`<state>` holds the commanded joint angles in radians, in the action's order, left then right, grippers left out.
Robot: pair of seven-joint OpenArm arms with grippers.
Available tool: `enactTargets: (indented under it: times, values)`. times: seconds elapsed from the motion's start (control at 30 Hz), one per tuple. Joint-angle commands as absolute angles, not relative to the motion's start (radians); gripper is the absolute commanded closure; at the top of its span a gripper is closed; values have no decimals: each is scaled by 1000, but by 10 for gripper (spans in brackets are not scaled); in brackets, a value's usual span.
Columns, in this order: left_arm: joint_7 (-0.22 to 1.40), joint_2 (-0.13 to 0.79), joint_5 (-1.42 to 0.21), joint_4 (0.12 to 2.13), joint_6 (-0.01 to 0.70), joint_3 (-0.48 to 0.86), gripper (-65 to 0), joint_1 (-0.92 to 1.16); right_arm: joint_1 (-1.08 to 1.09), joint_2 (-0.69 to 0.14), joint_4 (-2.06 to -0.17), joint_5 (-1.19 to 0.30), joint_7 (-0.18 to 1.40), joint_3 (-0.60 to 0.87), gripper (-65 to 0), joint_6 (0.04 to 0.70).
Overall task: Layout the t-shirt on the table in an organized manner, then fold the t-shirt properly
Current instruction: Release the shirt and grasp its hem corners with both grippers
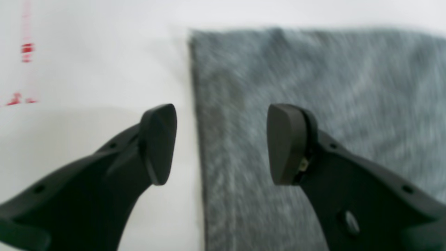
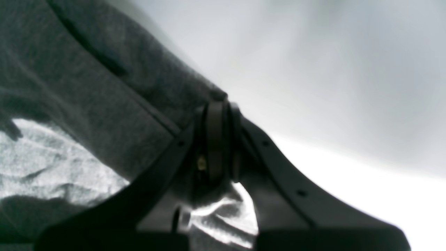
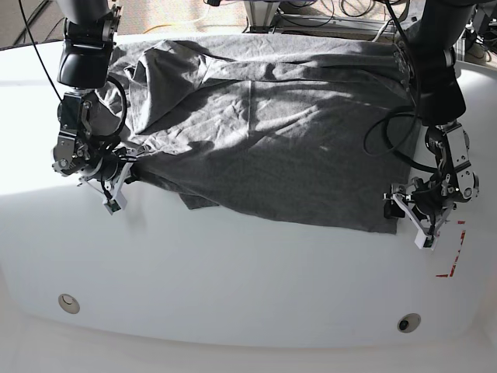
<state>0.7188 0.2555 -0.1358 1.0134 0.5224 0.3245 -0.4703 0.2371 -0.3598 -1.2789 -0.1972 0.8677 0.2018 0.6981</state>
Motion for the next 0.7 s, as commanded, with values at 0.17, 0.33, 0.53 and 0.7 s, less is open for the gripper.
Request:
enactTargets:
  times: [0.17,0.33,0.53,0.7]
  values:
    - [674,255,-136,952,492,325,-385,-501,234,-358,-1317,-200,889,200,0,698]
    - [657,255,-136,885,486,323,-385,-533,232,-358,-1345,-206,914,200,0,698]
    - [628,223,-134,805,490,321,-385,-562,205,-358,-1438,-206,951,200,0,698]
    - [607,197,-131,756,490,320,-385,-561,193,-357,-1495,-206,983,196,0,698]
